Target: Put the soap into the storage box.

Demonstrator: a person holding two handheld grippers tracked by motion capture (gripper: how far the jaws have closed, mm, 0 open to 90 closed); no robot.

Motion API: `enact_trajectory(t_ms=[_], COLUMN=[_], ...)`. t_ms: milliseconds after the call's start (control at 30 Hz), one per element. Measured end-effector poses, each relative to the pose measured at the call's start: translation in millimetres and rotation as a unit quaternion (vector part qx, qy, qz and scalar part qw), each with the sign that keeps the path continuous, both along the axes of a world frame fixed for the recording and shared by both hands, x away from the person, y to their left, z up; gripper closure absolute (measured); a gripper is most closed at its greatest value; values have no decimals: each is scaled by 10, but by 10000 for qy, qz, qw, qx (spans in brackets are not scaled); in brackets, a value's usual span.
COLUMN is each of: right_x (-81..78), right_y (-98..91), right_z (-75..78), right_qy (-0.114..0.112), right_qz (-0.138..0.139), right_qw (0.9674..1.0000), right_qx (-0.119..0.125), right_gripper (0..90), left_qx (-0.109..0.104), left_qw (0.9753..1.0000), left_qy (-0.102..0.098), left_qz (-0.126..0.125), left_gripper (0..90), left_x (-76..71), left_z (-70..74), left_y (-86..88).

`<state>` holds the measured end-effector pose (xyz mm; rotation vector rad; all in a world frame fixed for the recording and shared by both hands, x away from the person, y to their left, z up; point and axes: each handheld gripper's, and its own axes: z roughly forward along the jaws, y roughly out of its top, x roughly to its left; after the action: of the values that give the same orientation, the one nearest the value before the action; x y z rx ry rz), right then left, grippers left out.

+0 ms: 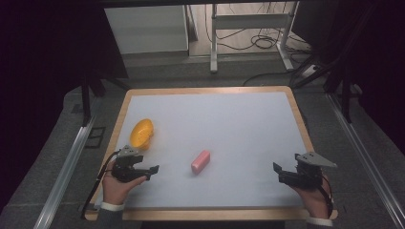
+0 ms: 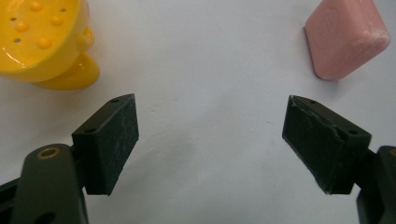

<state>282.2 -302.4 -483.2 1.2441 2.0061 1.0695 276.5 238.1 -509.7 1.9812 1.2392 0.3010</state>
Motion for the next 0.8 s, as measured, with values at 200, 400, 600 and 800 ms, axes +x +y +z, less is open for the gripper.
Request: enact_trajectory(t_ms=[200, 400, 600, 800], right_x=[-6, 5, -5, -12], right_y=[2, 6, 9, -8], right_z=[6, -18, -34, -52], right_qy=[-49, -18, 7, 15], right_qz=[6, -26, -59, -148], right_qw=[10000, 10000, 9999, 9998], right_qx=[-20, -83, -106, -129], right_gripper=[119, 119, 119, 123], left_qx=[-32, -26, 23, 80], left_qw=[10000, 10000, 9999, 9998], left_qy=[-17, -70, -124, -171], left_qz=[15, 47, -8, -118], left_gripper=[204, 215, 220, 223], left_x=[0, -15, -38, -9], left_z=[-1, 23, 106, 207], left_y=[-2, 12, -22, -95])
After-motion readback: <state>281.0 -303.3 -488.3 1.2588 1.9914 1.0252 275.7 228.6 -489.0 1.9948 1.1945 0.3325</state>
